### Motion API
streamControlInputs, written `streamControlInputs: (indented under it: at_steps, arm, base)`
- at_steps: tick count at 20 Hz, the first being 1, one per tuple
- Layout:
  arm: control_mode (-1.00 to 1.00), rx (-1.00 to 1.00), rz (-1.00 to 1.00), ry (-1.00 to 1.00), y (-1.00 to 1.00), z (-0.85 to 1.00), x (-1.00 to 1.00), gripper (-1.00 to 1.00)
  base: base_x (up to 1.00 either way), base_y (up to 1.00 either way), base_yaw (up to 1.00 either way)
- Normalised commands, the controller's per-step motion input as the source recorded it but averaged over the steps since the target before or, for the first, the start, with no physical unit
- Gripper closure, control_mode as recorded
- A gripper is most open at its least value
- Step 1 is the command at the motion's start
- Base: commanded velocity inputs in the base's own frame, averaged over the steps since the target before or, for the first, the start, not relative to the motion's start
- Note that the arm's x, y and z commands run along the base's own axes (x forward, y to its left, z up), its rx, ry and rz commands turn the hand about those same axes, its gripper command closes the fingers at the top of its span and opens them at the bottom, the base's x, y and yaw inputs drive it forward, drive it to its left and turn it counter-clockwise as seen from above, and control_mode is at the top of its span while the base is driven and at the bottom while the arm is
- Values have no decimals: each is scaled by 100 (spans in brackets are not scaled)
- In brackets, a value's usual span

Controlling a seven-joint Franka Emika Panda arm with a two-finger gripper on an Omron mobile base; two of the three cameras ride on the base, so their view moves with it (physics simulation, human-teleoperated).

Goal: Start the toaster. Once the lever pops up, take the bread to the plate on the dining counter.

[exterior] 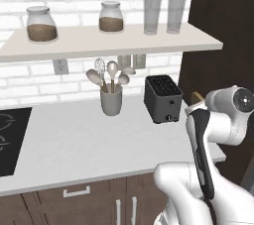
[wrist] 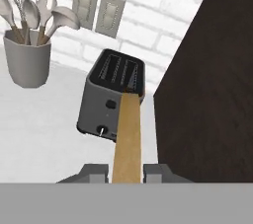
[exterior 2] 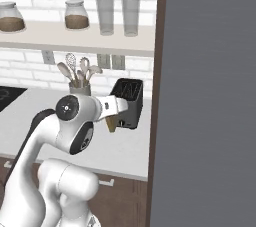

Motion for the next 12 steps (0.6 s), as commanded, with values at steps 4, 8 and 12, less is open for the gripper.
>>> streamControlInputs:
  at_steps: [4, 8, 12]
  arm:
    - [100, 0, -1, 0, 7, -2, -3, 100]
    - [100, 0, 0, 0, 0, 0, 0, 100]
    - [100, 0, 0, 0, 0, 0, 0, 100]
  base:
    - [-25, 44, -12]
    - [-52, 93, -34]
    - [-66, 84, -56]
